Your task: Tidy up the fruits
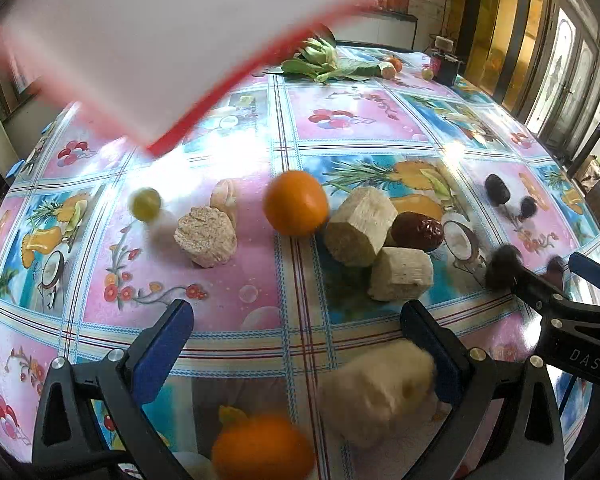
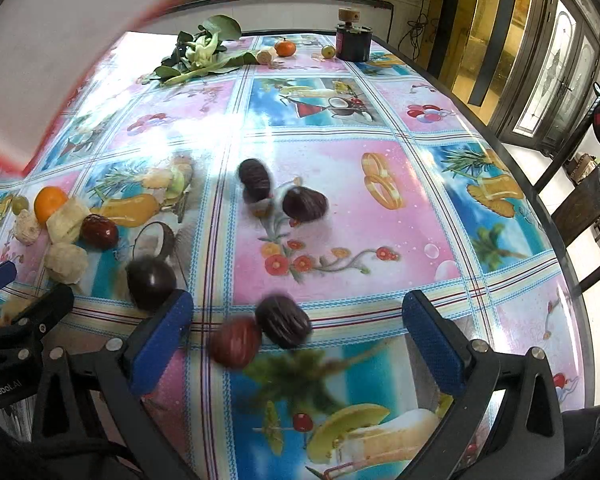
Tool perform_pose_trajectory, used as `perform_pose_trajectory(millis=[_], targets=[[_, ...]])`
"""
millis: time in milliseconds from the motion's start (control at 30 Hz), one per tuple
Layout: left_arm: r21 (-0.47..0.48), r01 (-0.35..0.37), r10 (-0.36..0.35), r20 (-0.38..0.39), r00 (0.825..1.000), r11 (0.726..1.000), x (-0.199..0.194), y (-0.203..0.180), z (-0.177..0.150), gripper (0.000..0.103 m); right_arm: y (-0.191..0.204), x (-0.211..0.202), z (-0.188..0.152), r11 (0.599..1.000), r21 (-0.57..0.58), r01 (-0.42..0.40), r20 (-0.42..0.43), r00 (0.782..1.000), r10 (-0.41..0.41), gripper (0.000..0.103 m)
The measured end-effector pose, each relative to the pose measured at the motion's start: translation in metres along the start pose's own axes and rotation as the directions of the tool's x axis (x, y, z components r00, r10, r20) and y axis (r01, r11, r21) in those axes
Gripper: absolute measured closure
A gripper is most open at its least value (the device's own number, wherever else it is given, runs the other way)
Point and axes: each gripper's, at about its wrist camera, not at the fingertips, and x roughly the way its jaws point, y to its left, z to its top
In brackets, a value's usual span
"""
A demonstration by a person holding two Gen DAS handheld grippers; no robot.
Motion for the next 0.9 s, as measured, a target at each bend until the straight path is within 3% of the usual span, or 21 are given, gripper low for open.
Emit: perform_pose_trajectory(millis=[900], targets=[[-0.008, 0.011, -0.011, 0.012, 1.0, 1.0, 0.0003, 0.0022, -0.002, 0.0, -0.0008, 0.0002, -0.0006, 1.0, 0.0, 0.0, 0.0, 1.0, 0.0, 0.0]])
